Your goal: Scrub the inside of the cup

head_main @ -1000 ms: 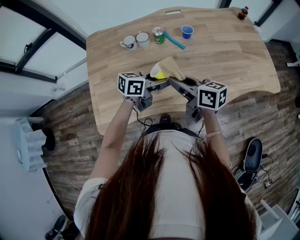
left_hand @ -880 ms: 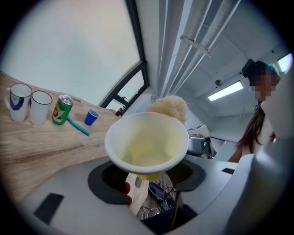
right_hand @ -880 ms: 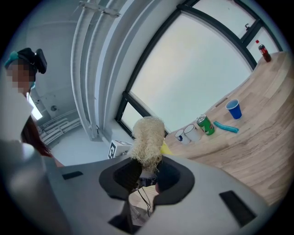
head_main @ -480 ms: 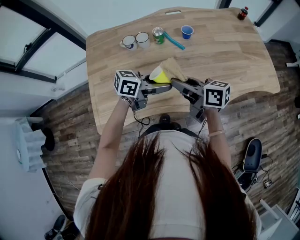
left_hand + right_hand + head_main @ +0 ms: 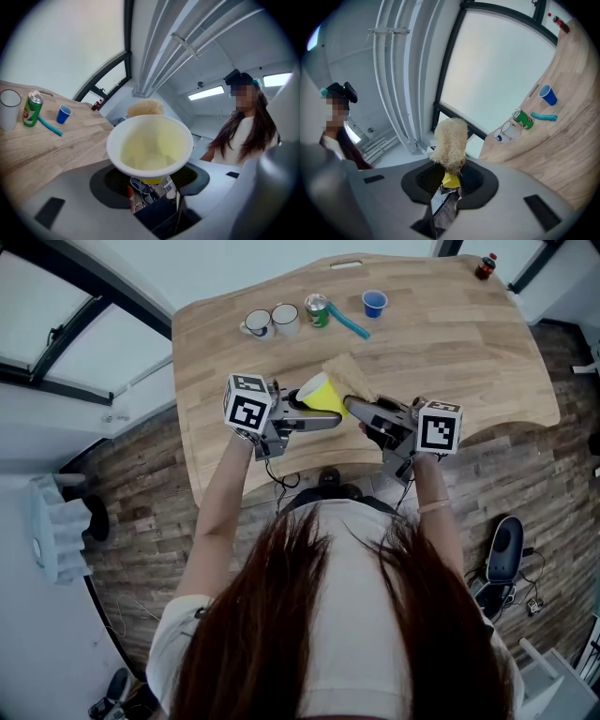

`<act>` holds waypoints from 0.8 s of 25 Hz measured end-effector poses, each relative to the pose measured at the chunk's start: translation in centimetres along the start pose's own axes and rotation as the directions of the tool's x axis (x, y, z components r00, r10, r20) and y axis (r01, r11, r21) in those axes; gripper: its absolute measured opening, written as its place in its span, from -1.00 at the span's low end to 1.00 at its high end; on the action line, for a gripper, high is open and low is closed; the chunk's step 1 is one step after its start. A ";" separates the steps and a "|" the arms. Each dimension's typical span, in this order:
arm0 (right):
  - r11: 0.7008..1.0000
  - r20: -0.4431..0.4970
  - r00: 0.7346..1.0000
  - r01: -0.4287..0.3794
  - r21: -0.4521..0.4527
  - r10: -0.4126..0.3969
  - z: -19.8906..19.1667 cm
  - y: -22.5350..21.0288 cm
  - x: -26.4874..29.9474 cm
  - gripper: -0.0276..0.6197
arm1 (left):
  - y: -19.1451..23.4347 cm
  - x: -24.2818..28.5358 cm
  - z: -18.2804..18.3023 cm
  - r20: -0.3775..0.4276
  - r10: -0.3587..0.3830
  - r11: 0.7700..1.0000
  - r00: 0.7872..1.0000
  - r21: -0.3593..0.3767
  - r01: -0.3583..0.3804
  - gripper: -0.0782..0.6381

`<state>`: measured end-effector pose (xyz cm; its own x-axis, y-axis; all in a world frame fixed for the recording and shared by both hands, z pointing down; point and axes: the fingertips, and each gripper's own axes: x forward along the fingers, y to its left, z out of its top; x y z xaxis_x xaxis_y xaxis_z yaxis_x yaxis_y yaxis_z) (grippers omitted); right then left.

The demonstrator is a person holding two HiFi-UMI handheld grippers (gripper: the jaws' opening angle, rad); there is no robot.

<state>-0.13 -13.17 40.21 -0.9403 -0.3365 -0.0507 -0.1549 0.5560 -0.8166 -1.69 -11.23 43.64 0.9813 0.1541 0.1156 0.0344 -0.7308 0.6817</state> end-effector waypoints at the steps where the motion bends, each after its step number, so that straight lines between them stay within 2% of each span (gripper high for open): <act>1: 1.000 -0.002 1.000 -0.014 0.011 0.014 0.0 0.1 0.0 -0.64 | -0.3 -0.1 0.0 -0.002 -0.020 1.000 1.000 -0.007 0.020 -0.07; 4: 0.997 -0.006 0.999 -0.054 0.046 0.054 -0.2 0.5 -0.1 -0.64 | -1.2 0.0 0.0 0.006 -0.082 0.995 0.997 -0.047 0.082 -0.07; 10: 0.987 0.009 0.993 -0.118 0.107 0.118 -0.3 1.1 -0.4 -0.64 | -3.1 0.1 0.3 0.022 -0.178 0.982 0.984 -0.067 0.179 -0.07; 16: 0.981 0.018 0.989 -0.149 0.123 0.148 -0.2 1.4 -0.5 -0.64 | -4.2 0.1 0.5 0.024 -0.230 0.970 0.973 -0.071 0.231 -0.07; 20: 0.970 0.028 0.984 -0.176 0.165 0.174 -0.5 1.4 -0.5 -0.63 | -5.1 -0.1 0.8 0.039 -0.279 0.957 0.959 -0.074 0.282 -0.07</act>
<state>0.03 -11.88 39.37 -0.9442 -0.2554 -0.2081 0.0656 0.4732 -0.8785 -1.77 -8.04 39.63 0.9391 0.3263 -0.1075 0.2953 -0.6067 0.7380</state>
